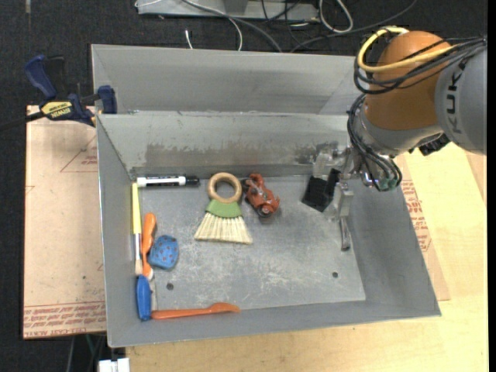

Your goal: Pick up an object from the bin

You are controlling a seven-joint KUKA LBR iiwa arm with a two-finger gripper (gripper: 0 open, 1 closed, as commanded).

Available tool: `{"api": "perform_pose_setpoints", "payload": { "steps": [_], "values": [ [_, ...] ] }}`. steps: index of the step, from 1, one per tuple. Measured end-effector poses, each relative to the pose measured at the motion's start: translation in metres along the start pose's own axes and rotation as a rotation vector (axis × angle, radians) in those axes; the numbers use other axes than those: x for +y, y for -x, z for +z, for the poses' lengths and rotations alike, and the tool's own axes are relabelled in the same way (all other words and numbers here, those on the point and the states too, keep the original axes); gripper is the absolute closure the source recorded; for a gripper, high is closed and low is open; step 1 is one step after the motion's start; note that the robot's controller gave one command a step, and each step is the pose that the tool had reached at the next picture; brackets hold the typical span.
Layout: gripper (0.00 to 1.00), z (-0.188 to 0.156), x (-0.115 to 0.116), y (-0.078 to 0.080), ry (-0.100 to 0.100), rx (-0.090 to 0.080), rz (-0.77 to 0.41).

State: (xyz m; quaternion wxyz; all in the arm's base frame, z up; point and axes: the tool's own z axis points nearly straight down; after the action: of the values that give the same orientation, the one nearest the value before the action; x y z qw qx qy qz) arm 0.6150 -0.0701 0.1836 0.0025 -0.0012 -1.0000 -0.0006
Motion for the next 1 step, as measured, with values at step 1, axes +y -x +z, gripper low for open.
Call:
{"api": "perform_pose_setpoints", "payload": {
  "steps": [1],
  "values": [
    [0.00, -0.0045, 0.0002, 0.0017, -0.001, -0.007, -0.002]
  ]
}}
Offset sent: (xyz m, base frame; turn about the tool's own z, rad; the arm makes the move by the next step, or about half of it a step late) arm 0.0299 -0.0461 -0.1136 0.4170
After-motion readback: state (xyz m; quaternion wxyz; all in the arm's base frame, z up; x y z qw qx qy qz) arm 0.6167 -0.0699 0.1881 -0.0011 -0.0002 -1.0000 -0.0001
